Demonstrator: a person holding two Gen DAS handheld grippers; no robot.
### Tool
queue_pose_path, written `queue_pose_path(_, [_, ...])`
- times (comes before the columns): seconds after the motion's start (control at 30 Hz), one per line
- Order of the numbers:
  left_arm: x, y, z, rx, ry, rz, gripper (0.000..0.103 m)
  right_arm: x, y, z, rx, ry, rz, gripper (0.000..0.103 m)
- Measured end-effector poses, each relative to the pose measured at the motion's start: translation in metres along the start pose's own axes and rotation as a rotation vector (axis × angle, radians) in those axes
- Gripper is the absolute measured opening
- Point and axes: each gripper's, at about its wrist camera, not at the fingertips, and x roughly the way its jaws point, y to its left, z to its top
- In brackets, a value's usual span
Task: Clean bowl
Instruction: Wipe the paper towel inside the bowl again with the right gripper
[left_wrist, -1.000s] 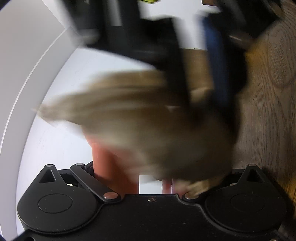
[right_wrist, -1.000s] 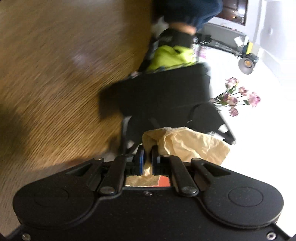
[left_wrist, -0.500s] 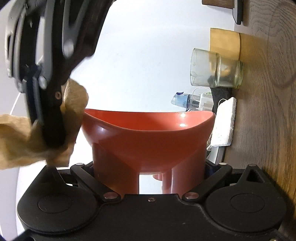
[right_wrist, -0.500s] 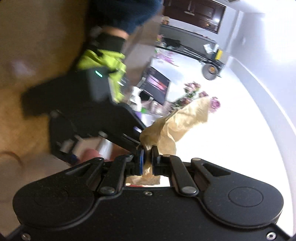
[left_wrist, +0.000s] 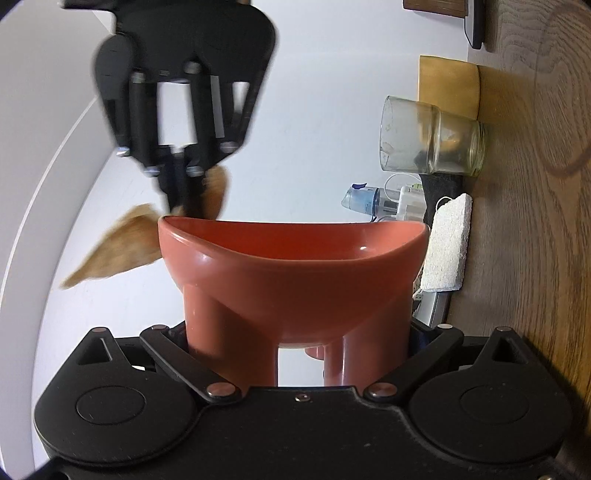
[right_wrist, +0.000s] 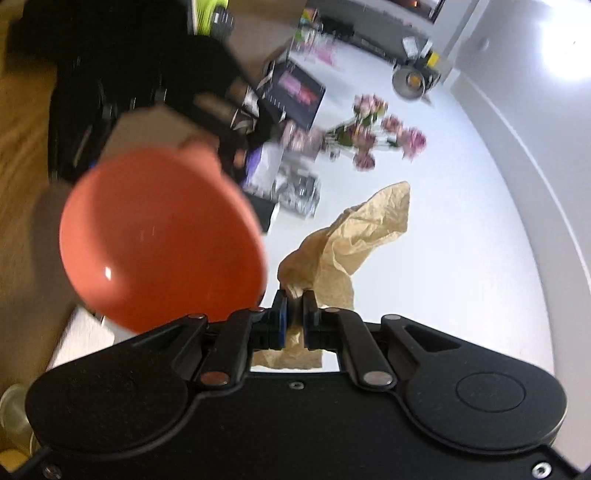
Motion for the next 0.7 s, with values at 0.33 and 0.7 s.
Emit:
queue_pose_path(0.33, [0.000,0.000,0.000,0.000,0.000,0.000,0.097,-0.013,0.034,-0.022,0.015,0.064,0.155,0.007])
queue_pose_path(0.7, [0.000,0.000,0.000,0.000,0.000,0.000,0.097,-0.060,0.073,0.018,0.008,-0.079,0.329,0.007])
